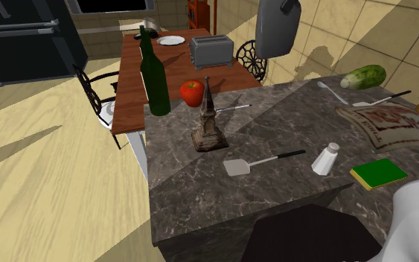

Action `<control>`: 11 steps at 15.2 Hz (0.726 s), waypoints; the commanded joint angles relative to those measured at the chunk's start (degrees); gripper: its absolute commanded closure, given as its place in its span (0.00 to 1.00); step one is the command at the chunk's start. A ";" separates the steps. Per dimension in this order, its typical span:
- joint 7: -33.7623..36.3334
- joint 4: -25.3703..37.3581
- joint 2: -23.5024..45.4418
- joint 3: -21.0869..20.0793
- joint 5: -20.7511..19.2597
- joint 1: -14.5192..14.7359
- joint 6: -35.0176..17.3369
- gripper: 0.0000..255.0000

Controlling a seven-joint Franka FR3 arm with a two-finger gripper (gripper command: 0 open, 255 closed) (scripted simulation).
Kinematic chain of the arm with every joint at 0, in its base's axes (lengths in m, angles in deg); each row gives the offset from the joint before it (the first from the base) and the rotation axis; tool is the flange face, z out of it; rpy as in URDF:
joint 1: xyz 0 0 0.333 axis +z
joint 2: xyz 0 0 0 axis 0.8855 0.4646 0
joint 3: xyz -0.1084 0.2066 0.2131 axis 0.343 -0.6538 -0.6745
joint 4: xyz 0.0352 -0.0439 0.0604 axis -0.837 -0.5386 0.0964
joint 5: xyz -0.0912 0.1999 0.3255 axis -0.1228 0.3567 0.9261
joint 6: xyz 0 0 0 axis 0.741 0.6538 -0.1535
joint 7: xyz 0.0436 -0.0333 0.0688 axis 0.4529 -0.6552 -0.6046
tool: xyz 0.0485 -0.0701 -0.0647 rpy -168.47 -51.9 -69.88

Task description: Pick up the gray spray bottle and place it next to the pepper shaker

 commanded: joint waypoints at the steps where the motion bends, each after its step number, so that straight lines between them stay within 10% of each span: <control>1: -2.28 0.68 -0.86 2.04 -0.99 -0.64 1.94 1.00; 11: -12.36 8.43 -2.74 14.18 -4.96 0.30 11.88 1.00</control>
